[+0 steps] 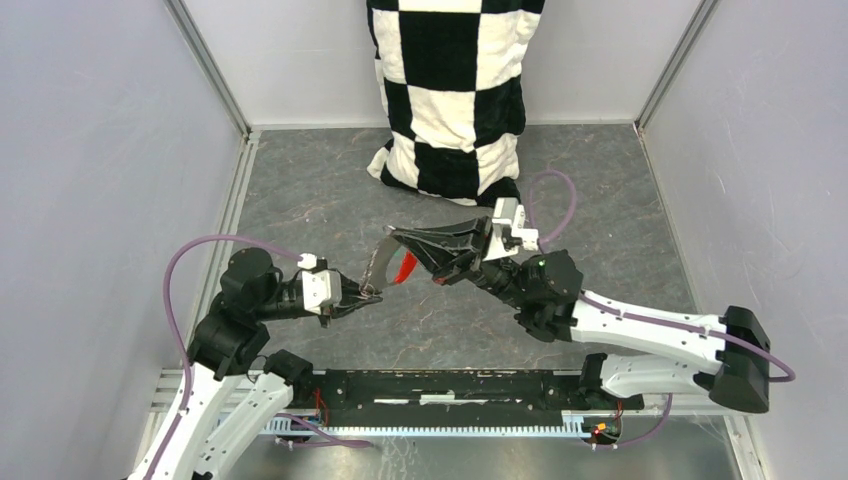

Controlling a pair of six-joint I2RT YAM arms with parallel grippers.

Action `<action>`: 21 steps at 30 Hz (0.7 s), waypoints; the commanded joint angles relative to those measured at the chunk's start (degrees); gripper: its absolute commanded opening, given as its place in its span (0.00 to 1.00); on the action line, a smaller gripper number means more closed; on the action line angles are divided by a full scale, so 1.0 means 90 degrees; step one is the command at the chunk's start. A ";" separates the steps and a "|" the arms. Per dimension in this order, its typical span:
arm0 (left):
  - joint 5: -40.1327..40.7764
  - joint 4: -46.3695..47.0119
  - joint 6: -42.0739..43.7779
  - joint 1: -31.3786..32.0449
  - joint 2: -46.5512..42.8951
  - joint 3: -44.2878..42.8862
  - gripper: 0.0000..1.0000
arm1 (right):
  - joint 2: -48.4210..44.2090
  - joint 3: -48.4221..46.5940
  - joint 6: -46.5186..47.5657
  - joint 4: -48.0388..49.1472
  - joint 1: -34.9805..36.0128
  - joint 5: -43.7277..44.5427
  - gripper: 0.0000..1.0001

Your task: Put the keys on the keyring

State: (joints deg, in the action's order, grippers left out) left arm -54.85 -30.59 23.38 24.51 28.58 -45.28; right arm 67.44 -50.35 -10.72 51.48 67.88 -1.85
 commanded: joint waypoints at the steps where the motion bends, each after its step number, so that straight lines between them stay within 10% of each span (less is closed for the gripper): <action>1: 0.0317 -0.0174 0.0521 0.0002 -0.0232 -0.0265 0.12 | -0.0753 0.0649 0.0261 -0.0353 -0.0015 0.0791 0.01; 4: 0.0556 -0.0399 0.1021 0.0001 -0.0322 -0.0294 0.06 | -0.1309 0.1176 0.0329 -0.1294 -0.0016 0.1207 0.08; 10: 0.0866 -0.1881 0.3749 0.0001 -0.0088 -0.0479 0.02 | -0.2067 0.0516 0.1353 -0.4613 -0.0024 0.1026 0.57; 21: 0.2649 -0.3910 0.8828 0.0006 0.0877 -0.0657 0.02 | -0.0833 -0.2020 0.2772 -0.7422 -0.0032 -0.0517 0.83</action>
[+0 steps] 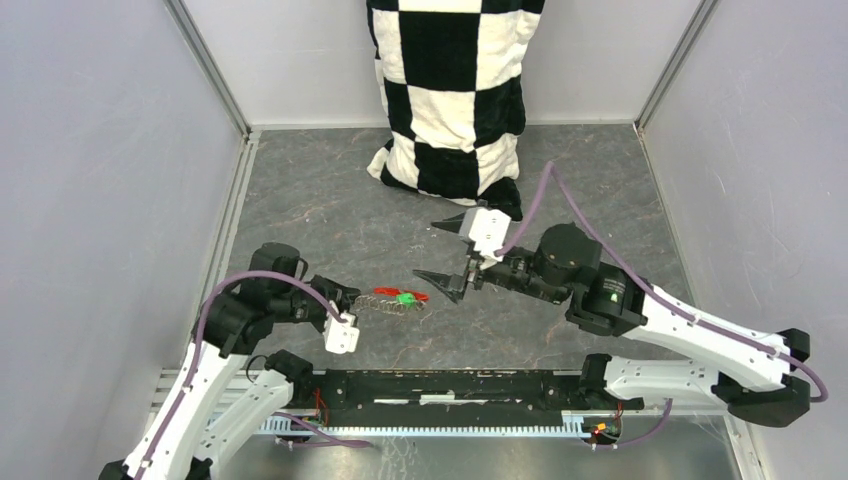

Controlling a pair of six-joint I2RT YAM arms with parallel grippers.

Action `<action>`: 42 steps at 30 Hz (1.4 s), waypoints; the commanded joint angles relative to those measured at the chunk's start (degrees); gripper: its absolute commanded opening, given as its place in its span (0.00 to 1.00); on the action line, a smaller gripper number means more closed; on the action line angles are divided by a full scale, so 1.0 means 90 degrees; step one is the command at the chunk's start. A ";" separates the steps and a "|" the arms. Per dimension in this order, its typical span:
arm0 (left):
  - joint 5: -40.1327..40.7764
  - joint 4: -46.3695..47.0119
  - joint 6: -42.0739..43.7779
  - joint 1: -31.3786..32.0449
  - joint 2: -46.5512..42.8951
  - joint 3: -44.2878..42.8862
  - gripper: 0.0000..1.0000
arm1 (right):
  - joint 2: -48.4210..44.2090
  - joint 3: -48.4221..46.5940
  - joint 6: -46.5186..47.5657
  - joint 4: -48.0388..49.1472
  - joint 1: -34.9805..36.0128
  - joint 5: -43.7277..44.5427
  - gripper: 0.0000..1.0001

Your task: Put the keys on the keyring

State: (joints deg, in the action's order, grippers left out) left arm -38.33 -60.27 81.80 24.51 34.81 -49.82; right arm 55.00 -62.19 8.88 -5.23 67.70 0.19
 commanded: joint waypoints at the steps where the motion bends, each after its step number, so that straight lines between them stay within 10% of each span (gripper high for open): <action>1: 0.0919 -0.0616 0.2519 0.0004 0.0228 -0.0153 0.02 | 0.0696 -0.0845 0.0590 -0.1223 -0.0003 -0.0972 0.86; 20: 0.0695 -0.1006 0.2527 0.0001 0.0842 -0.0862 0.02 | 0.2517 -0.0767 -0.0182 -0.0219 0.0170 -0.2167 0.94; 24: 0.0685 -0.1049 0.2513 0.0001 0.0911 -0.0944 0.02 | 0.2840 -0.0913 -0.0186 -0.0335 0.0176 -0.2074 0.75; 31: 0.0422 -0.1088 0.2303 0.0002 0.0970 -0.1213 0.02 | 0.3092 -0.1188 0.0126 -0.0580 0.0222 -0.1036 0.01; 38: -0.0491 -0.1089 0.0797 0.0006 0.1137 -0.2028 0.31 | 0.1830 0.0312 0.0545 0.0929 0.0217 -0.0637 0.01; 42: -0.0947 -0.0707 -0.0999 0.0004 0.1280 -0.2669 0.69 | 0.1116 0.1388 0.0458 0.2072 0.0195 -0.0722 0.01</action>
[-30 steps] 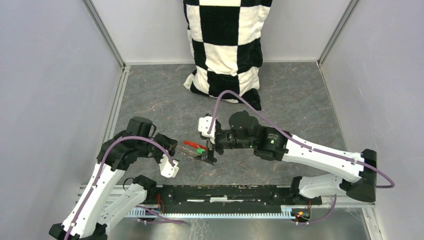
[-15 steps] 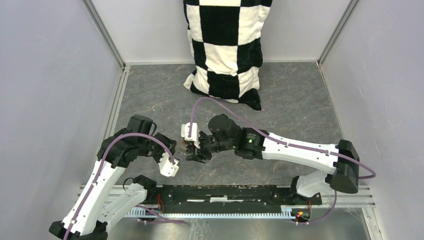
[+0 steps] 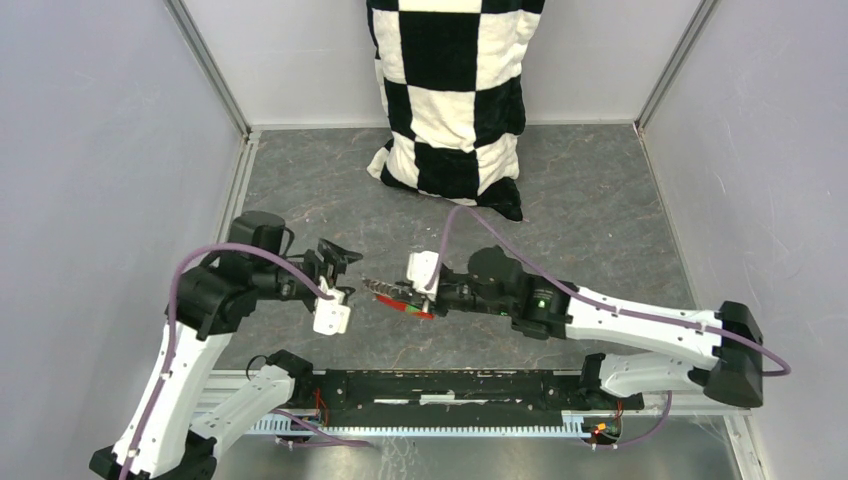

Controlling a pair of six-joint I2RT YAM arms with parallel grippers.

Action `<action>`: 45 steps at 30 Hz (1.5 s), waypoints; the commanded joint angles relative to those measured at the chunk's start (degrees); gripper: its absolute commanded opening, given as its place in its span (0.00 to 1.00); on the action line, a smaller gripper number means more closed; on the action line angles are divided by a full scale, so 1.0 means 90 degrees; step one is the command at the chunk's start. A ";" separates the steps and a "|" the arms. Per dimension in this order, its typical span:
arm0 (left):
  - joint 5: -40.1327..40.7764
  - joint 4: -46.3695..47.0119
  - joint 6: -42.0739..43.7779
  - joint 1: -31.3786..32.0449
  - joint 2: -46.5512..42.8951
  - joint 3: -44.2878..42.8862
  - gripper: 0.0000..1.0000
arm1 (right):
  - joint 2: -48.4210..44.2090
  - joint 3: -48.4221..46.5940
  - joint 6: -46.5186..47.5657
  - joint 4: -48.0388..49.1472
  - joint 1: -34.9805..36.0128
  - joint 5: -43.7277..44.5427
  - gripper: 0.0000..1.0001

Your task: Put the keys on the keyring

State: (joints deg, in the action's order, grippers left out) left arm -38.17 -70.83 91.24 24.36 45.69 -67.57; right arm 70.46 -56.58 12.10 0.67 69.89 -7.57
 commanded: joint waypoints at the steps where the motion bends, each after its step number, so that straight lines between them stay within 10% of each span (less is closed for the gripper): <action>1: -0.1032 0.0550 -0.2465 0.0021 0.0078 -0.0877 0.71 | -0.0784 0.0985 0.0052 0.1674 -0.0069 0.0033 0.01; 14: -0.1788 0.1312 -0.5904 0.0018 -0.0086 -0.0689 0.65 | -0.2151 0.2927 -0.1788 0.5724 -0.0372 -0.1376 0.01; 28: -0.2845 0.2812 -0.7136 0.0018 -0.0929 -0.0093 0.65 | -0.2427 0.2493 -0.2100 0.4922 -0.0400 -0.1706 0.00; 45: -0.1339 0.4431 -0.7565 0.0020 -0.1503 0.0764 0.58 | -0.2053 0.2273 -0.2296 0.5150 -0.0397 -0.1353 0.00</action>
State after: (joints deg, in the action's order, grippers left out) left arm -53.76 -38.72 27.64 24.51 32.42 -61.10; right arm 51.51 -33.41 -7.35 42.92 66.46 -20.84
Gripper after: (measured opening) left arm 0.593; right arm 0.296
